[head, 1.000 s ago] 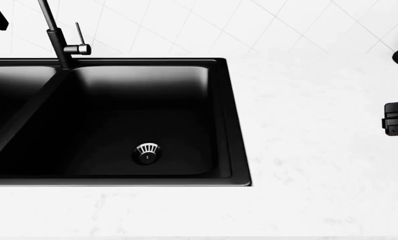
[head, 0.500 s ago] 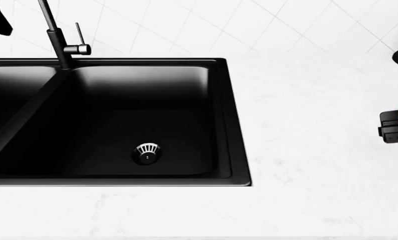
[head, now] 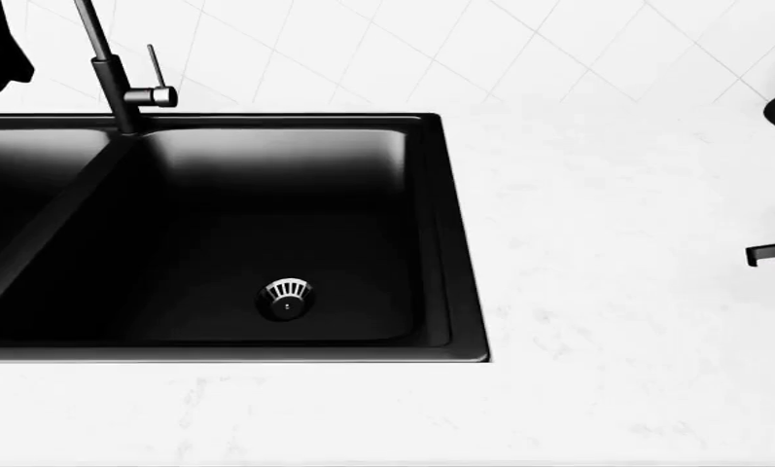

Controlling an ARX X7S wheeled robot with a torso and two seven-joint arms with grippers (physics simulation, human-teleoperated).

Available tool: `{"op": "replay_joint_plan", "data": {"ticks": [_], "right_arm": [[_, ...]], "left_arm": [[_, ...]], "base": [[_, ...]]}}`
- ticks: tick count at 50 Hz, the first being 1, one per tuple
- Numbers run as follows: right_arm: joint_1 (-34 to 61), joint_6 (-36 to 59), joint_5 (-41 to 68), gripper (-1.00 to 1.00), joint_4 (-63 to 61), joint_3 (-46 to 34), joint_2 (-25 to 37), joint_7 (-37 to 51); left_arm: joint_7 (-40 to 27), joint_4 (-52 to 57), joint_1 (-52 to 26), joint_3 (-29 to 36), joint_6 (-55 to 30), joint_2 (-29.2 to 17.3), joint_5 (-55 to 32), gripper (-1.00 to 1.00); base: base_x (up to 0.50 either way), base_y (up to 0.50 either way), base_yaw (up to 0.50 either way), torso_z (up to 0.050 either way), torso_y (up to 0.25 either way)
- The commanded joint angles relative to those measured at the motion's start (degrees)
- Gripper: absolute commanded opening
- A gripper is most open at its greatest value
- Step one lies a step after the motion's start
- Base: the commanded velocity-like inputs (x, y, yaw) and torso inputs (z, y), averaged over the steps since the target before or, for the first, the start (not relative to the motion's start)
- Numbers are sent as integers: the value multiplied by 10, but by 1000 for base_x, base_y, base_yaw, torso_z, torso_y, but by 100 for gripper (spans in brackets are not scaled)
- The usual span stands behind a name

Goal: Move the fresh-baked cupcake off the tray onto the counter, and place the bowl used for mixing into the sink.

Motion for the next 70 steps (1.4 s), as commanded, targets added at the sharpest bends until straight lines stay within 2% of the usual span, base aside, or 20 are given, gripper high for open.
{"op": "replay_joint_plan", "data": {"ticks": [1, 7, 16, 32, 43, 57, 70], "right_arm": [[-33, -6, 53, -100, -5, -13, -3, -28], [-20, -11, 47, -100, -15, -17, -6, -38], [30, -71, 29, -100, -25, 9, -17, -39], [133, -76, -20, -100, -47, 2, -19, -55], [220, -75, -40, -100, -53, -20, -60, -114], [257, -72, -22, -100, -77, -43, -109, -188], [274, -96, -25, -100, -51, -60, -171, -226]], "left_arm": [[-1, 3, 16, -4, 9, -6, 3, 100], [-1, 5, 23, -7, 13, -9, 7, 100], [0, 3, 34, -10, 20, -10, 11, 100], [10, 2, 63, -17, 40, -15, 28, 100], [5, 5, 71, -25, 46, -21, 23, 100], [-3, 10, 67, -38, 47, -35, 5, 100], [0, 9, 77, -47, 54, -43, 5, 100]], "base": [[0, 0, 0, 0, 0], [0, 0, 0, 0, 0], [0, 0, 0, 0, 0], [0, 0, 0, 0, 0], [0, 0, 0, 0, 0], [0, 0, 0, 0, 0], [0, 0, 0, 0, 0]]}}
